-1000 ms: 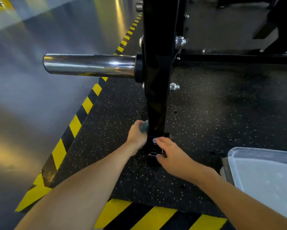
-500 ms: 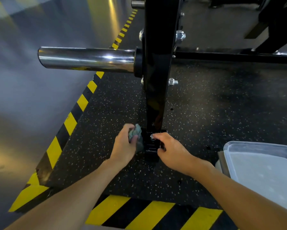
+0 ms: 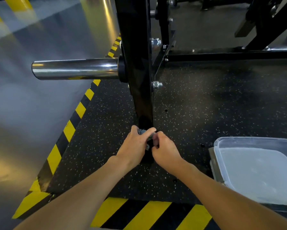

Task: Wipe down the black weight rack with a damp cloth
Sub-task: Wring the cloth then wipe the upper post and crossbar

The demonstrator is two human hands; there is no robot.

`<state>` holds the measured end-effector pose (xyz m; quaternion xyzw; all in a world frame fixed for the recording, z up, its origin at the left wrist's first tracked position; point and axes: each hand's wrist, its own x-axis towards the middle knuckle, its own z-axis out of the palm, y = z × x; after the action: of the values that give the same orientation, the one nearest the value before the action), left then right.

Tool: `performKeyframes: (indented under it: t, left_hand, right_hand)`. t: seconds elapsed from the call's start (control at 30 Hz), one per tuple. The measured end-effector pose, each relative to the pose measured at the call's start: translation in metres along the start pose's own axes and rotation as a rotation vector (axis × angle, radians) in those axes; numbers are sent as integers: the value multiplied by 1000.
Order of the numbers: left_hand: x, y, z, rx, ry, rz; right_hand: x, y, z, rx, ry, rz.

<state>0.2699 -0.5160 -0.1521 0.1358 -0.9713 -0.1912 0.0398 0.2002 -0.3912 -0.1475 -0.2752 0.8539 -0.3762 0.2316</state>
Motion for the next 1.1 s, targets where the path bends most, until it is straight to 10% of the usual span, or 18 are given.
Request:
performKeyframes:
  t: [0.7, 1.1]
  left_hand:
    - [-4, -17, -18, -87, 92, -442]
    - [8, 264, -264, -772, -252, -465]
  right_hand:
    - [6, -8, -6, 47, -51, 64]
    - [-139, -185, -265, 724, 93, 495]
